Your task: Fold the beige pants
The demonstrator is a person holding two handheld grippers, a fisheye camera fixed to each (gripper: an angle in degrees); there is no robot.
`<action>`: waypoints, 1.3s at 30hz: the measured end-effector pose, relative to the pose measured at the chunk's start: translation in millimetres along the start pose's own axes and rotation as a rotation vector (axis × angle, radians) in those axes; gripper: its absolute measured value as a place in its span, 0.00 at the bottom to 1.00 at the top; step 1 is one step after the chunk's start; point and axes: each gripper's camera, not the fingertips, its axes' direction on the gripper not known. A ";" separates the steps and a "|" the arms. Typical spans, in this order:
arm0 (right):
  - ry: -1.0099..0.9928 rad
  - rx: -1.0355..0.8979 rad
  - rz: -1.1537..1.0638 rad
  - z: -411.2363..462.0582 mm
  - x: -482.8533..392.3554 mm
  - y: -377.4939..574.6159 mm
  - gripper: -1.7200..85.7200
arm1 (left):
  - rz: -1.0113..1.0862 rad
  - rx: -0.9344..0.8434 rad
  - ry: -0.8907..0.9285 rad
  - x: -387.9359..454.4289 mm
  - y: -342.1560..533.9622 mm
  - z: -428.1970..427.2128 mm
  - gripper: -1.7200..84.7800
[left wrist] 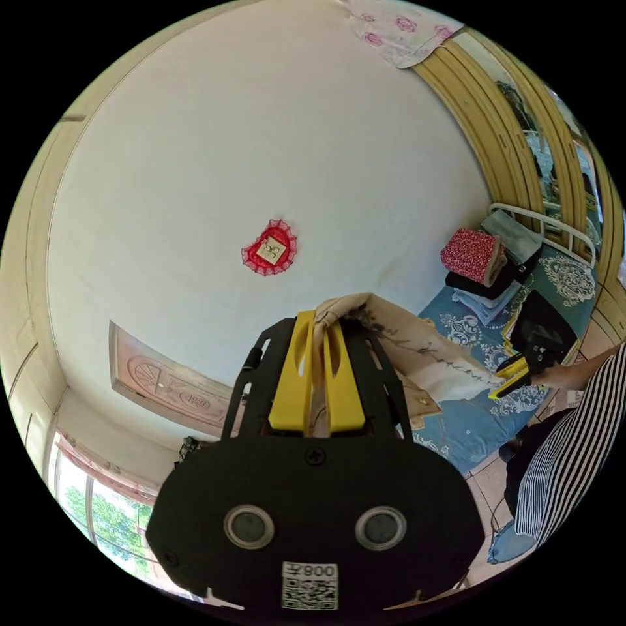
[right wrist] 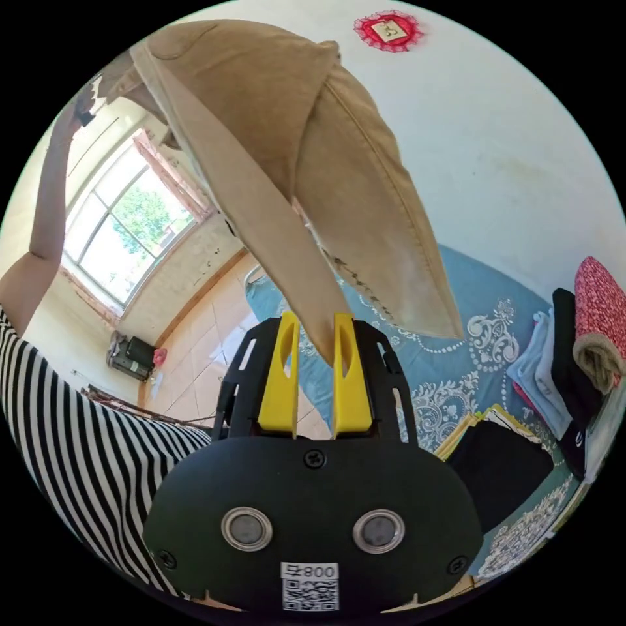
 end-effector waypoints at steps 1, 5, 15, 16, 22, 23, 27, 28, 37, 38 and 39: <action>0.019 -0.004 0.015 1.7 5.2 4.1 0.07 | 0.007 0.006 -0.002 -5.5 -1.3 -3.1 0.02; 0.041 -0.004 0.046 -5.7 18.3 12.5 0.04 | 0.035 -0.018 0.004 -24.5 3.7 -5.0 0.03; 0.247 0.170 0.061 -104.6 51.0 35.9 0.04 | -0.008 -0.175 0.130 -124.6 62.9 6.7 0.03; 0.278 0.193 0.052 -115.1 50.2 35.8 0.04 | -0.005 -0.195 0.137 -137.4 67.7 9.0 0.04; 0.322 0.286 -0.034 -145.7 44.4 23.1 0.04 | -0.028 -0.265 0.131 -221.3 81.9 27.6 0.04; 0.329 0.287 -0.045 -146.0 44.0 20.2 0.04 | -0.034 -0.270 0.135 -231.9 82.8 30.6 0.04; 0.381 0.263 -0.117 -134.3 45.1 -8.1 0.04 | -0.045 -0.319 0.117 -309.7 88.6 63.7 0.05; 0.387 0.250 -0.133 -126.8 48.6 -18.7 0.04 | -0.044 -0.337 0.109 -333.3 90.6 77.8 0.05; 0.282 0.030 -0.106 -2.8 148.3 -167.5 0.07 | -0.048 -0.508 0.249 -550.3 122.6 294.6 0.06; 0.282 0.001 -0.081 11.8 159.7 -182.5 0.08 | -0.052 -0.532 0.271 -566.8 126.1 320.7 0.06; 0.301 -0.066 -0.037 43.6 182.7 -211.1 0.10 | -0.068 -0.577 0.295 -600.1 135.0 378.4 0.07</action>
